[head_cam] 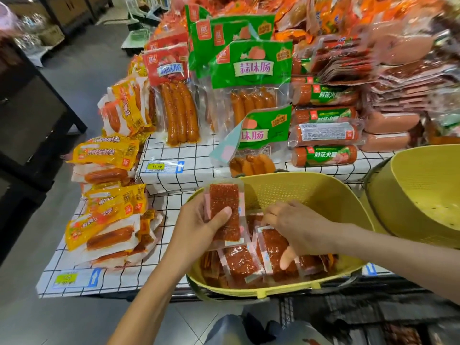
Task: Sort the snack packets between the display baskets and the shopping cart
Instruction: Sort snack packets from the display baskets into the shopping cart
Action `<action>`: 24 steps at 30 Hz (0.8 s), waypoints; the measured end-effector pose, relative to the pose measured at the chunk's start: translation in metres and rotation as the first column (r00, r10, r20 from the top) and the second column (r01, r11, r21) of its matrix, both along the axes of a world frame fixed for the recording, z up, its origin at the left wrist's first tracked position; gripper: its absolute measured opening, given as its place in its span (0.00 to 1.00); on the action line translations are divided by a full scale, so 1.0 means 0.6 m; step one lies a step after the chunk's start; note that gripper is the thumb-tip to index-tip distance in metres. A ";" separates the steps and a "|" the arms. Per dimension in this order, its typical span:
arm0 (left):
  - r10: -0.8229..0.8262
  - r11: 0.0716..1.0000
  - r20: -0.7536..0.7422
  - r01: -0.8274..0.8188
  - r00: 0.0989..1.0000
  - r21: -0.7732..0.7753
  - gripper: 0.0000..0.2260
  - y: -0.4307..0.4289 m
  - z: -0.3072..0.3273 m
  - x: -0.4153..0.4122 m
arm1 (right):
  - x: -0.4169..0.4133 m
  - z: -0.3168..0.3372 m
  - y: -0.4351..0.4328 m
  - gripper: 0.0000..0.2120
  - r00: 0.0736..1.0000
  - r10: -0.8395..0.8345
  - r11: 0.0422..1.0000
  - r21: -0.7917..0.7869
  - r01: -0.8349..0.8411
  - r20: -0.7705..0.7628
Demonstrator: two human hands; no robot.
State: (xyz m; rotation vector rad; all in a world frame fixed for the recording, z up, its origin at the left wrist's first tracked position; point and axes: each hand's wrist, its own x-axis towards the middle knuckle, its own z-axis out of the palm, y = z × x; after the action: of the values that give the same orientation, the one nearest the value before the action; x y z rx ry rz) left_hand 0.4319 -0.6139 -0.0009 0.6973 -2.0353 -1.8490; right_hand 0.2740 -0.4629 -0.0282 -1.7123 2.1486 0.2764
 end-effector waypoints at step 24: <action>-0.080 0.982 0.088 0.063 0.993 0.179 0.21 0.001 0.005 0.000 | -0.075 0.035 0.055 0.32 0.952 -0.186 0.977 0.147 0.153 0.244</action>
State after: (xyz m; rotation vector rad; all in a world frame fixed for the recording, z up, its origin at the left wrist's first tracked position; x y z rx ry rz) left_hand 0.4319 -0.6135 0.0018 0.7810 -1.9950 -2.0939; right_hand 0.2288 -0.4301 -0.0072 -1.3985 2.0245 0.1311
